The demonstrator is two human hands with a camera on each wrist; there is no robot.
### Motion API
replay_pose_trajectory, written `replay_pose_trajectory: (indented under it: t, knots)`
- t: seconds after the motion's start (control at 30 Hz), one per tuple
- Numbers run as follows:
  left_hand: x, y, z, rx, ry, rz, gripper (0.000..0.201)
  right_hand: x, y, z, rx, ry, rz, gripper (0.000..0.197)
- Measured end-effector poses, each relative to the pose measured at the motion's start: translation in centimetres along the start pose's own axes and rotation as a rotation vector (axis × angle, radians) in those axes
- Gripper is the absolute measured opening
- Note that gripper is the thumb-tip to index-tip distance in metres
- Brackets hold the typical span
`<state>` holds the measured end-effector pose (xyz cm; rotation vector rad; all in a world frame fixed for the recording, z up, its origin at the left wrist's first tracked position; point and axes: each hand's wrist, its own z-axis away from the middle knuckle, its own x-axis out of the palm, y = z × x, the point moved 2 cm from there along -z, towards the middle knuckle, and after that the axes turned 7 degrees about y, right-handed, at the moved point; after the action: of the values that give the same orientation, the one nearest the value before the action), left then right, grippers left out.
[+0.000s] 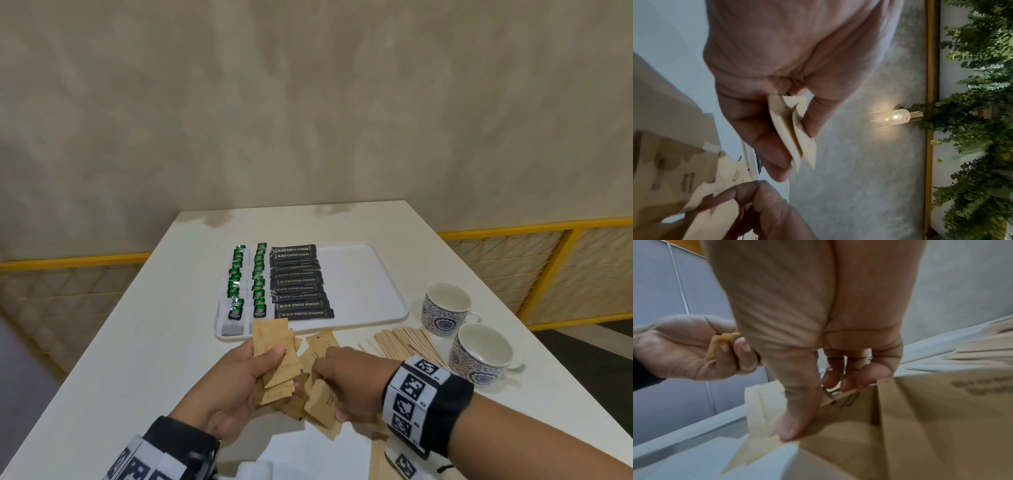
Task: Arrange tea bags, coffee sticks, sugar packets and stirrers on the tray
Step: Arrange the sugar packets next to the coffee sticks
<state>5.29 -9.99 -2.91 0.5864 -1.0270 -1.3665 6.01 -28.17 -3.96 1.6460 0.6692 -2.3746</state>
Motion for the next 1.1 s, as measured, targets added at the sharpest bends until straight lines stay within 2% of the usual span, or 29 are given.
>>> replay_pose_trajectory:
  t: [0.13,0.33,0.43,0.5,0.57,0.7,0.9,1.1]
  knots:
    - [-0.1,-0.3,0.2,-0.045,-0.005,0.027,0.02,-0.6,-0.3,0.0,-0.006,-0.021,-0.009,0.06]
    - [-0.5,-0.6,0.5,-0.139,-0.002,0.163,0.017,-0.7,-1.7,0.4,-0.023,-0.093,0.042,0.044]
    - [-0.6,-0.6,0.5,-0.182,-0.005,0.24,0.017,-1.3,-1.9,0.5,-0.002,-0.105,-0.017,0.05]
    - [-0.8,-0.7,0.6,-0.214,-0.014,0.292,0.021,-1.8,-1.8,0.8,-0.003,-0.124,-0.016,0.056]
    - [-1.0,-0.7,0.6,-0.228,-0.031,0.353,0.03,-2.0,-1.5,0.7,-0.006,-0.093,-0.042,0.053]
    - [-1.1,-0.4,0.5,-0.208,-0.039,0.451,0.033,-1.7,-0.5,-0.7,0.035,-0.02,-0.216,0.035]
    - [-1.2,-0.2,0.3,-0.18,-0.01,0.481,0.041,-2.4,0.9,-1.8,0.079,0.12,-0.408,0.024]
    - [-1.1,0.3,-0.4,-0.196,0.062,0.432,0.051,-4.2,2.5,-2.4,0.125,0.168,-0.789,0.015]
